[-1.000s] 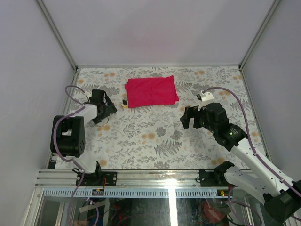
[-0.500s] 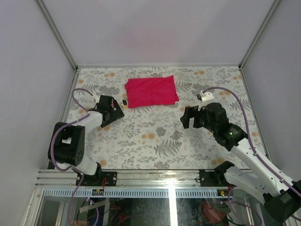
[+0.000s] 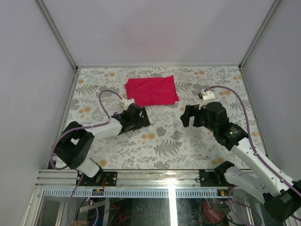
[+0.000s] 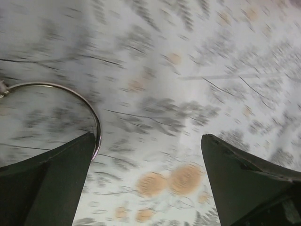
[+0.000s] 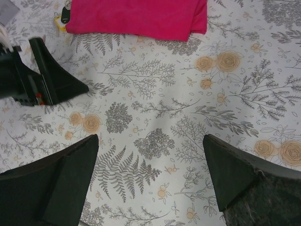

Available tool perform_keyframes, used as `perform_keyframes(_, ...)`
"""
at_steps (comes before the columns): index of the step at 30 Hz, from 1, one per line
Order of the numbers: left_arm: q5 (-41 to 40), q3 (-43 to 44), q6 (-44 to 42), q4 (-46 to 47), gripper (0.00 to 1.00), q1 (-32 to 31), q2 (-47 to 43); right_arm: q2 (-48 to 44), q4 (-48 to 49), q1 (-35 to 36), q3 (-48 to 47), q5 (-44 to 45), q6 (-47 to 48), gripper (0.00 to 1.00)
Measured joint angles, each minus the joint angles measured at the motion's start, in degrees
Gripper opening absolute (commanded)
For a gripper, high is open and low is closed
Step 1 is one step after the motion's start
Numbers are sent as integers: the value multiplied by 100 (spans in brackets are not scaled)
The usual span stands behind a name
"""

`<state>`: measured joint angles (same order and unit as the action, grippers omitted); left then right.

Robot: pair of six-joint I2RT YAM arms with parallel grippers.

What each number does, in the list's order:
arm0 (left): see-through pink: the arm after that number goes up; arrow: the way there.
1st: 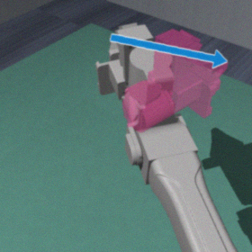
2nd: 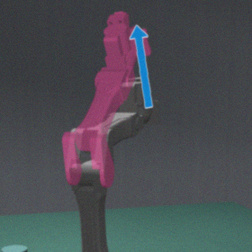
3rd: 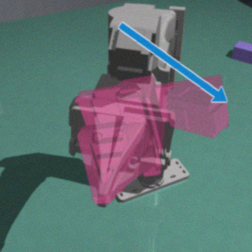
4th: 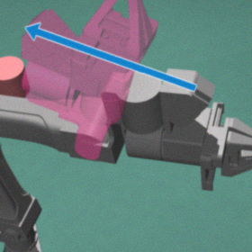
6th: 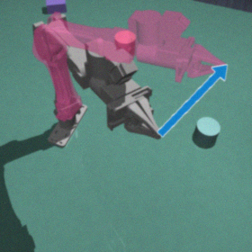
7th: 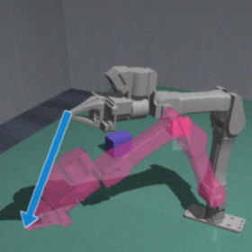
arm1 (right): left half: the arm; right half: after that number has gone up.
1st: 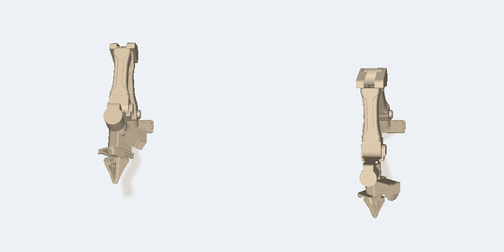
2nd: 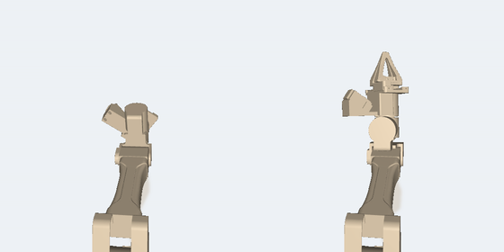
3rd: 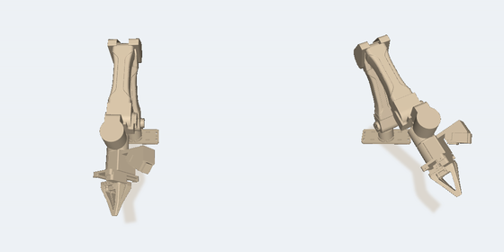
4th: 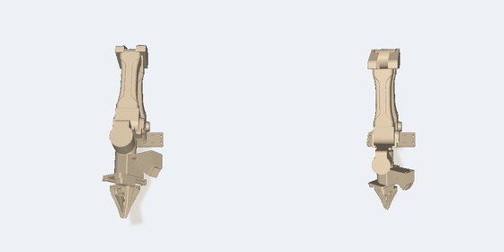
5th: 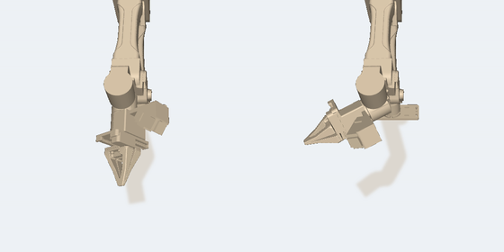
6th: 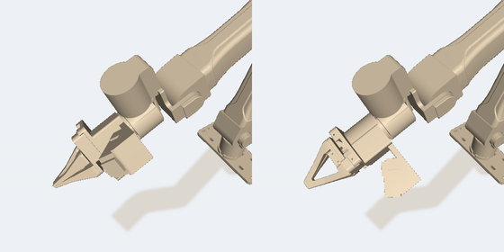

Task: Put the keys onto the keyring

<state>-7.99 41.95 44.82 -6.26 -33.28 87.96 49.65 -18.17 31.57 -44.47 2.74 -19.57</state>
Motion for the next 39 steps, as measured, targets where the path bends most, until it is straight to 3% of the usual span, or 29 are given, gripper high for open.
perform_keyframes(8,24,1038,367,-15,100,-1386,957,-433,-94,0,9,450,-153,99)
perform_keyframes(16,22,1578,297,-144,100,-1996,1281,-861,-197,0,98,933,-195,99)
perform_keyframes(26,-431,944,-317,-199,100,-1867,-839,-802,-205,0,326,918,-205,99)
perform_keyframes(33,-334,-11,-514,-378,100,-918,-1947,28,-208,0,214,258,-225,82)
perform_keyframes(37,-249,-249,-660,-638,100,-553,-2310,616,-66,149,190,-138,-605,80)
perform_keyframes(39,-212,-258,-761,-796,100,-387,-2507,905,90,564,190,-46,-885,78)
